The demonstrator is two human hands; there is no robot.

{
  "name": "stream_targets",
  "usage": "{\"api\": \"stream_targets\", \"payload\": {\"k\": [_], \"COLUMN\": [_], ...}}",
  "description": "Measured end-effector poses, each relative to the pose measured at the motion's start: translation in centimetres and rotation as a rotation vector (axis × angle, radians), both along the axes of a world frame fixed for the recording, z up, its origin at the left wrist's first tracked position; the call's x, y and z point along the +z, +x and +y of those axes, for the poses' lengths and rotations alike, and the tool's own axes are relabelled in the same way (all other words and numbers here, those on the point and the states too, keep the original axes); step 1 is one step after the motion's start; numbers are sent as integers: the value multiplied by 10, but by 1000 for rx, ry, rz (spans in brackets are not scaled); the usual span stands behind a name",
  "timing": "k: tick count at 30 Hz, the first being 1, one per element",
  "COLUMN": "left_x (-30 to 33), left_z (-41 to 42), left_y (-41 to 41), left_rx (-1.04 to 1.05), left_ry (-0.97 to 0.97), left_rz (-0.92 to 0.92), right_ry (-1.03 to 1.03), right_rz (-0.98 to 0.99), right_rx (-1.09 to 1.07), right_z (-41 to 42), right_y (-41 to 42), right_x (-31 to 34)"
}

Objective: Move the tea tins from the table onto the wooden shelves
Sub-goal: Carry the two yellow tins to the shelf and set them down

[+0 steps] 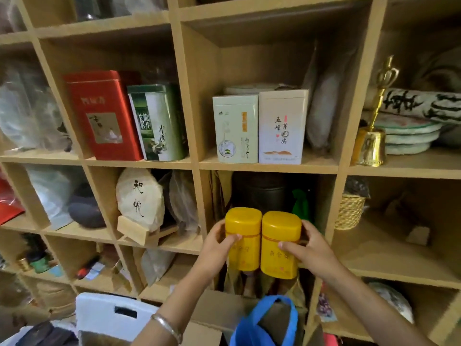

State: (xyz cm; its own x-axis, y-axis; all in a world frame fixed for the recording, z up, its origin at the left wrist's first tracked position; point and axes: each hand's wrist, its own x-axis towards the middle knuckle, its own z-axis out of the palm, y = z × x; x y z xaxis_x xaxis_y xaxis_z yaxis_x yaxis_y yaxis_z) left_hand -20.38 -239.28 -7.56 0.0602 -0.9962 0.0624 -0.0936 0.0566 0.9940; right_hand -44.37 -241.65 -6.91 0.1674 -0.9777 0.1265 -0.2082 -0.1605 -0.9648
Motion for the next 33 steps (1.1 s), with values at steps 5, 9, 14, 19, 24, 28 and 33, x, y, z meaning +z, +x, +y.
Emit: {"api": "stream_targets", "payload": {"k": [5,9,14,19,24,28,33], "left_x": [-14,-28,-44,-54,-68,-79,-80], "left_z": [-39,-54,-54,-45,-35,-34,-37], "left_y": [8,10,13,12,13,12,16], "left_rx": [-12,20,20,8,82,173,139], "left_ry": [-42,-10,17,-48,-25,-83,-110], "left_rz": [-63,-52,22,-82,-252,-378,-417], "right_ry": [1,-5,-11,-2,-29,18,37], "right_rz": [41,83,117,173,241,234,199], "right_rx": [-82,-98,-60,-16,-37,-1,6], "right_z": [-19,-33,-43,-41,-37,-41,-46], "right_y": [11,18,21,18,6,4,11], "right_x": [-14,-26,-32,-38,-52,-57,-62]}}
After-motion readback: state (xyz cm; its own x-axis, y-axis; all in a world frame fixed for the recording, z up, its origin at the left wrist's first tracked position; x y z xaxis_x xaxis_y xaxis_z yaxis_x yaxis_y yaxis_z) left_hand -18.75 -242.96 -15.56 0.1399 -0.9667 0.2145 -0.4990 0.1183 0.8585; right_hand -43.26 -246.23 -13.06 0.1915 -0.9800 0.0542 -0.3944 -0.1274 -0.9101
